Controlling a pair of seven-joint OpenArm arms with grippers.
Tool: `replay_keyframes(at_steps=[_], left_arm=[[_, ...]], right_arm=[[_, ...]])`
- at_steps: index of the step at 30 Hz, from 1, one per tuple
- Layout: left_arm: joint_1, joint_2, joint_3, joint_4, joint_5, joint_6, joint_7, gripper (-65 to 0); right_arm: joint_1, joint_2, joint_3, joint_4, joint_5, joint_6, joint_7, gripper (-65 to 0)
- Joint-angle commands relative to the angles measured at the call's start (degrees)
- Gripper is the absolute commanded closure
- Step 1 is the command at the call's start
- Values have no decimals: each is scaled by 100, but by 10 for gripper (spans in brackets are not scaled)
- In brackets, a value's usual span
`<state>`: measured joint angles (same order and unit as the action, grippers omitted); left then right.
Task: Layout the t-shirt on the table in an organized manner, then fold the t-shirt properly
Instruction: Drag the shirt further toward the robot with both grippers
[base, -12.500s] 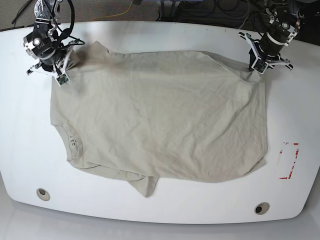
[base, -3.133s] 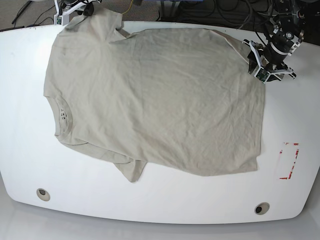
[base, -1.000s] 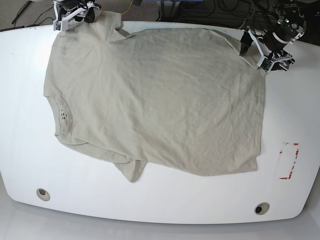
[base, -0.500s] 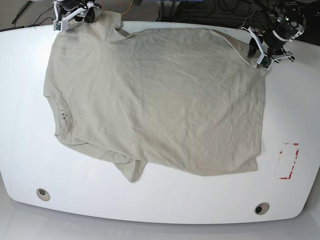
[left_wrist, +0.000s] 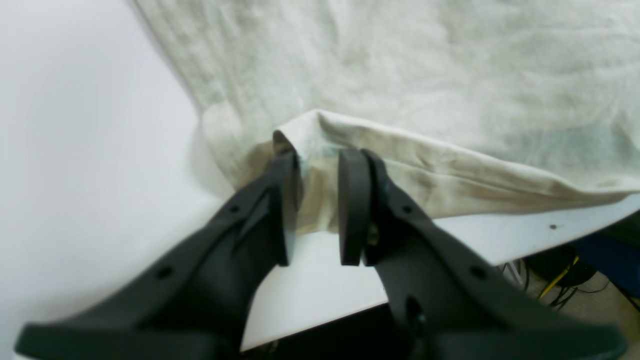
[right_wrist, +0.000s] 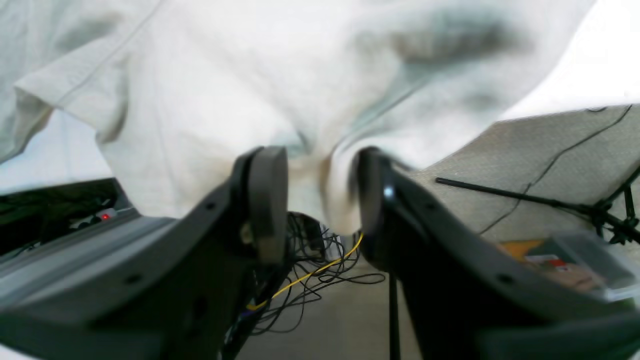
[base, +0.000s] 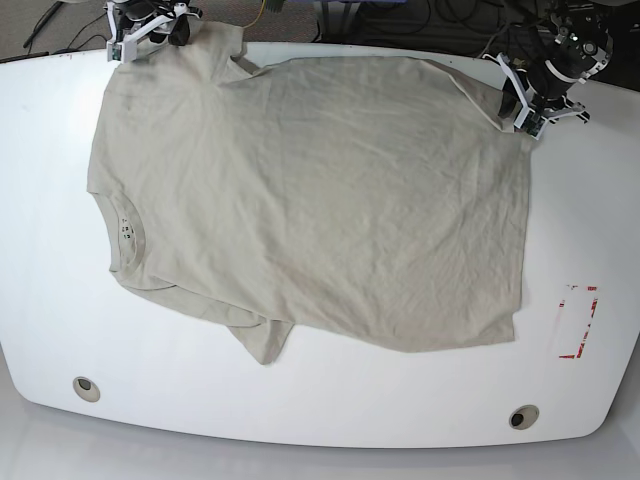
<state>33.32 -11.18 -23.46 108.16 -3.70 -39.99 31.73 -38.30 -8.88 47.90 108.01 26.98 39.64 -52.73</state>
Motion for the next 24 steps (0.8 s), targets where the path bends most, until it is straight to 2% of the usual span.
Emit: replay_keyframes(at_steps=[1,4,9,24], left_arm=[[22,-64,-49,90,-56,-1,-82,-115],[22,-64,-58,90,-56,-1,-82,-104],[13,-29,-269,90,199,-1,-82,0],[22,-20,-884,107,287,-1,-100,0]], right_arm=[[-68,31,32,96,58,36,82,-233],[-77,31,32,96,58,36,82,-233],[-77,31,32,96,58,36,82,-233],[-51,31,32,96,58,36,82,-233]])
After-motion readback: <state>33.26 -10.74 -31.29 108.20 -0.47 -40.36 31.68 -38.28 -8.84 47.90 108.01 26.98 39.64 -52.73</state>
